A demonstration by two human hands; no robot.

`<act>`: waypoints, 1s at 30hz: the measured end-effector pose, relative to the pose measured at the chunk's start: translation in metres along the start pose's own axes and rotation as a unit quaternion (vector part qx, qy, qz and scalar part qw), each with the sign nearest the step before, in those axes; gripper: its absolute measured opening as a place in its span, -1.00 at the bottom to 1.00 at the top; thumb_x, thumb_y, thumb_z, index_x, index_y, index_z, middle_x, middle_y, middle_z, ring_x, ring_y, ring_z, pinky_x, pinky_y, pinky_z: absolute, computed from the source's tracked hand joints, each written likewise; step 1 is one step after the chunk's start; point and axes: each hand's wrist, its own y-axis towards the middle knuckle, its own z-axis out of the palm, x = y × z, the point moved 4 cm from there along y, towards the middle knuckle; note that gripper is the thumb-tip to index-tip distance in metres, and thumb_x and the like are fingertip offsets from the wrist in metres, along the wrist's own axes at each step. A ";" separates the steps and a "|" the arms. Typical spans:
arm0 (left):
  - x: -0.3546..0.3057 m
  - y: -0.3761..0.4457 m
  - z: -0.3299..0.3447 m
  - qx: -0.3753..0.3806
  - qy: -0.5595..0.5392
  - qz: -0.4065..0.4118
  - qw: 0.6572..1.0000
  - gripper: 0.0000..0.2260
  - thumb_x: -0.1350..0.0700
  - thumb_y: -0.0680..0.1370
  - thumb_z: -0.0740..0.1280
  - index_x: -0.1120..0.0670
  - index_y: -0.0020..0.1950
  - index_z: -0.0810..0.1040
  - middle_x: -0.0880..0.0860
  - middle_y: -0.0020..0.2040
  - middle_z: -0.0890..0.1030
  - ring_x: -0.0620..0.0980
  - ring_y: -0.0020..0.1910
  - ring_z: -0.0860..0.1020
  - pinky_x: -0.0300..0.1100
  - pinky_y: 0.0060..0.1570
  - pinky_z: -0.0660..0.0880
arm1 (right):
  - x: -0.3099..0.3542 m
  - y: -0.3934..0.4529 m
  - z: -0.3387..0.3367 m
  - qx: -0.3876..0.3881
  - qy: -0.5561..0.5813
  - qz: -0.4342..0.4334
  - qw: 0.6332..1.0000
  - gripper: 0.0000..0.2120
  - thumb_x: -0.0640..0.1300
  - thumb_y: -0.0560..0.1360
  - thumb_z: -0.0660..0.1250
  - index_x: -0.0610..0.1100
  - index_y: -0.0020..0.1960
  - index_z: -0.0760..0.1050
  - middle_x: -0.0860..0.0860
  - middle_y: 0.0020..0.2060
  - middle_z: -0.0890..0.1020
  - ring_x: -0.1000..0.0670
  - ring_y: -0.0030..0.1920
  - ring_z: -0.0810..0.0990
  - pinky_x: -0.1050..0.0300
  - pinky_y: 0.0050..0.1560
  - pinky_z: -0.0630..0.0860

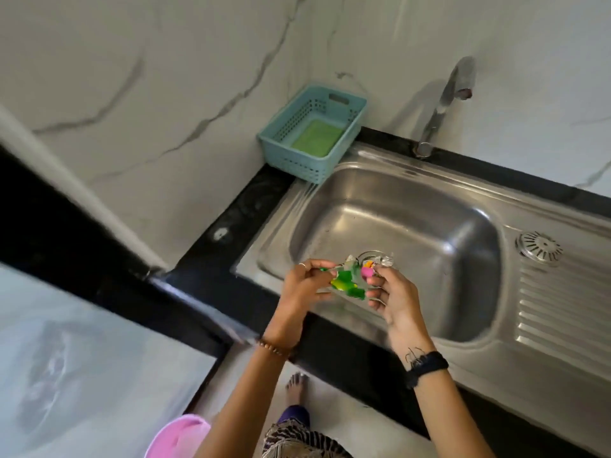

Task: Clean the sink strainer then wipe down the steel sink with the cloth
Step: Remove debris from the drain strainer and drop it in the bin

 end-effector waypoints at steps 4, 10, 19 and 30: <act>0.013 -0.067 -0.054 -0.119 -0.026 0.003 0.993 -0.88 0.28 0.52 0.29 0.08 -0.12 0.53 0.05 -0.21 0.58 -0.09 -0.27 0.54 -0.30 -0.26 0.51 | -0.026 -0.058 0.039 0.133 -0.073 -0.026 0.988 -0.81 -0.23 0.53 0.19 -0.11 -0.20 0.52 0.06 -0.55 0.56 0.16 -0.58 0.46 0.36 -0.59 0.38; 0.073 -0.186 -0.152 -0.325 -0.092 0.012 0.941 -0.93 0.25 0.50 0.32 0.11 -0.08 0.55 0.02 -0.22 0.63 -0.16 -0.29 0.59 -0.36 -0.32 0.51 | -0.133 -0.138 0.094 0.319 -0.237 0.022 0.917 -0.83 -0.23 0.54 0.22 -0.11 -0.18 0.54 0.07 -0.50 0.59 0.15 -0.53 0.47 0.33 -0.52 0.40; 0.245 -0.267 -0.254 -0.507 -0.186 -0.104 0.835 -0.93 0.26 0.50 0.32 0.14 -0.05 0.55 0.18 -0.09 0.61 0.02 -0.13 0.56 -0.21 -0.24 0.49 | -0.329 -0.158 0.123 0.429 -0.447 0.085 0.780 -0.89 -0.21 0.48 0.34 -0.07 -0.20 0.57 0.07 -0.37 0.62 0.17 -0.43 0.52 0.32 -0.41 0.49; 0.499 -0.192 -0.390 -0.549 -0.044 -0.175 0.816 -0.88 0.24 0.46 0.37 0.16 -0.01 0.57 0.18 -0.09 0.64 0.16 -0.11 0.62 0.01 -0.16 0.61 | -0.622 -0.048 0.124 0.421 -0.622 -0.002 0.661 -0.94 -0.27 0.44 0.34 -0.16 -0.16 0.47 -0.13 -0.25 0.61 -0.17 -0.20 0.62 -0.08 -0.15 0.61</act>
